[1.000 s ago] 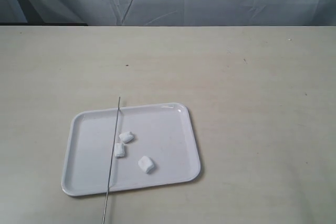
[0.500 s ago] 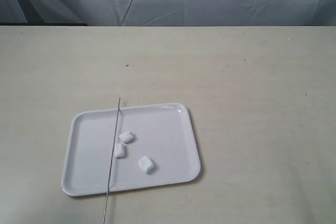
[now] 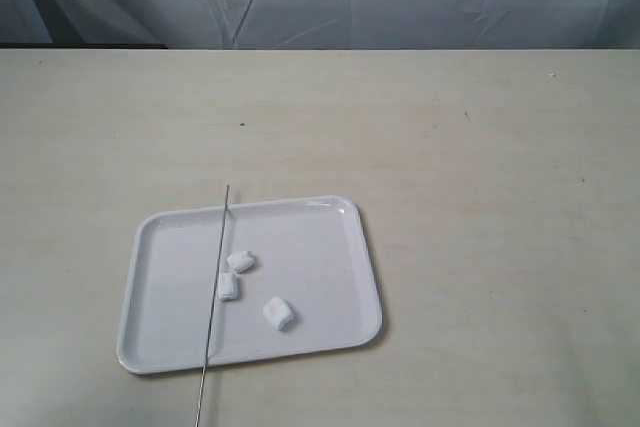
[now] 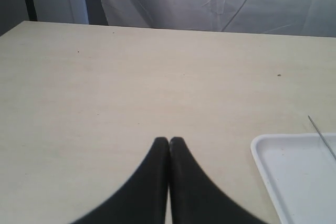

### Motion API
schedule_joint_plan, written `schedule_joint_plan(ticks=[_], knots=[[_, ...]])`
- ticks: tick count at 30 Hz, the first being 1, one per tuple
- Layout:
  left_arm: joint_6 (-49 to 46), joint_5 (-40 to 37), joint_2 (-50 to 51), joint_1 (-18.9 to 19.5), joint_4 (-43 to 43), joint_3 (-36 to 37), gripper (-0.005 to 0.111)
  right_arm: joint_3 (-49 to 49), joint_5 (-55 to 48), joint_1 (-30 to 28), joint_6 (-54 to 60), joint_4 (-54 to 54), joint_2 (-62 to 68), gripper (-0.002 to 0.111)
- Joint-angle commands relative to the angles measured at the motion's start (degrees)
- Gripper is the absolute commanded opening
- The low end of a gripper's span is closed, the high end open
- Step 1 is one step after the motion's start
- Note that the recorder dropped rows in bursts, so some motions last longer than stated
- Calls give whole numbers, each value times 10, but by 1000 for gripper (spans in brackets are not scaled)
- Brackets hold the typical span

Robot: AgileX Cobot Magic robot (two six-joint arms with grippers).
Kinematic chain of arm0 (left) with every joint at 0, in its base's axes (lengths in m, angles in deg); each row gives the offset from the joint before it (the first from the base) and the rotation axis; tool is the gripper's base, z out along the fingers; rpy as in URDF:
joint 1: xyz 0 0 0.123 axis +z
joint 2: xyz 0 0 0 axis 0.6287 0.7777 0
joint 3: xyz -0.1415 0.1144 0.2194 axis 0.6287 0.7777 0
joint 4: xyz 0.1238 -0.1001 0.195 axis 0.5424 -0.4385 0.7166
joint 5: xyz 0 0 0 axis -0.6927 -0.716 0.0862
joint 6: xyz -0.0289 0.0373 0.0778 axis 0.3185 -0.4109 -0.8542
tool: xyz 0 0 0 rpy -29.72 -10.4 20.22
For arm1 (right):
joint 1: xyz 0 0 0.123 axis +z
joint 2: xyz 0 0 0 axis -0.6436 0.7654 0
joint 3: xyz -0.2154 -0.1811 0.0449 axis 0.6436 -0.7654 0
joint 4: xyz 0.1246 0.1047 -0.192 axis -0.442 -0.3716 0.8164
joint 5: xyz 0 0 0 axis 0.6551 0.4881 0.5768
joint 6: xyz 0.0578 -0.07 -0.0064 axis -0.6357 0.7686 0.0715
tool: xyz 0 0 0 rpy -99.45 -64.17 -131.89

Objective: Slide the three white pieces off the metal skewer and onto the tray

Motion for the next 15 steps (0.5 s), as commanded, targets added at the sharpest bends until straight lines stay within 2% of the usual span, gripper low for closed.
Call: schedule_joint_plan(ticks=[1,11,15], knots=[[-1,8,-2,1,-3,3,0,-1,-2,-2,13,-1,-3,50],[-1,8,-2,1,-3,3,0,-1,4,-2,13,-11,-3,50],[-1,8,-2,1,-3,3,0,-1,50,-2,12,-26,-3,50]])
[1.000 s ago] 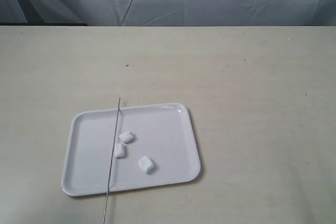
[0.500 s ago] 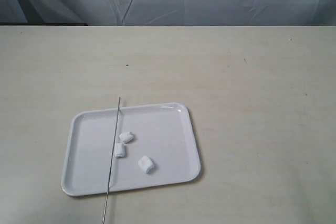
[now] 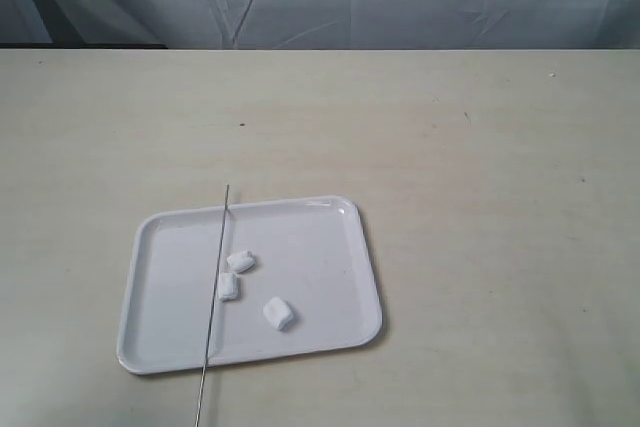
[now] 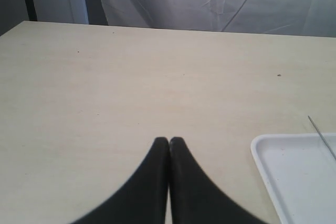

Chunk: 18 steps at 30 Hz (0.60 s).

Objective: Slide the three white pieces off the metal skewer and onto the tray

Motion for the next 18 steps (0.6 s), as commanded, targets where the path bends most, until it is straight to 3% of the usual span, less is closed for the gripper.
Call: schedule_joint_plan(ticks=[1,18], knots=[[-1,8,-2,1,-3,3,0,-1,52,-2,1,-13,-3,50],[-1,8,-2,1,-3,3,0,-1,57,-2,0,-15,-3,50]])
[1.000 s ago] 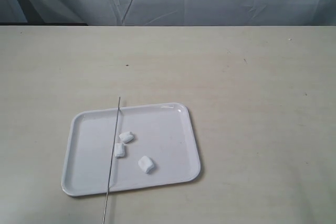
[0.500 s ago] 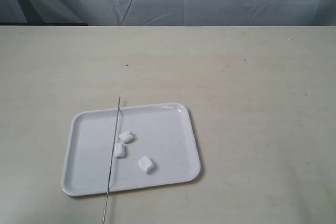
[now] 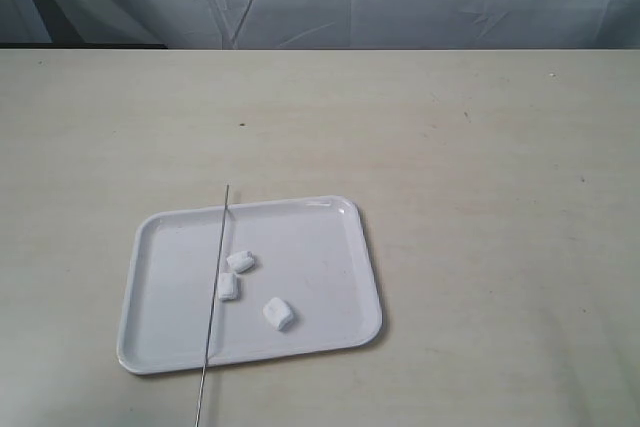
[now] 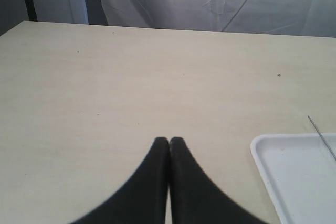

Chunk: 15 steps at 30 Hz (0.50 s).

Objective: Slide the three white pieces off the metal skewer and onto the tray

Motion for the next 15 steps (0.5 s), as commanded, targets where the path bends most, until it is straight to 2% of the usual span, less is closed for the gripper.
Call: schedule_joint_plan(ticks=[1,15], knots=[[-1,8,-2,1,-3,3,0,-1,9,-2,0,-2,-3,50],[-1,8,-2,1,-3,3,0,-1,6,-2,-1,-1,-3,50]])
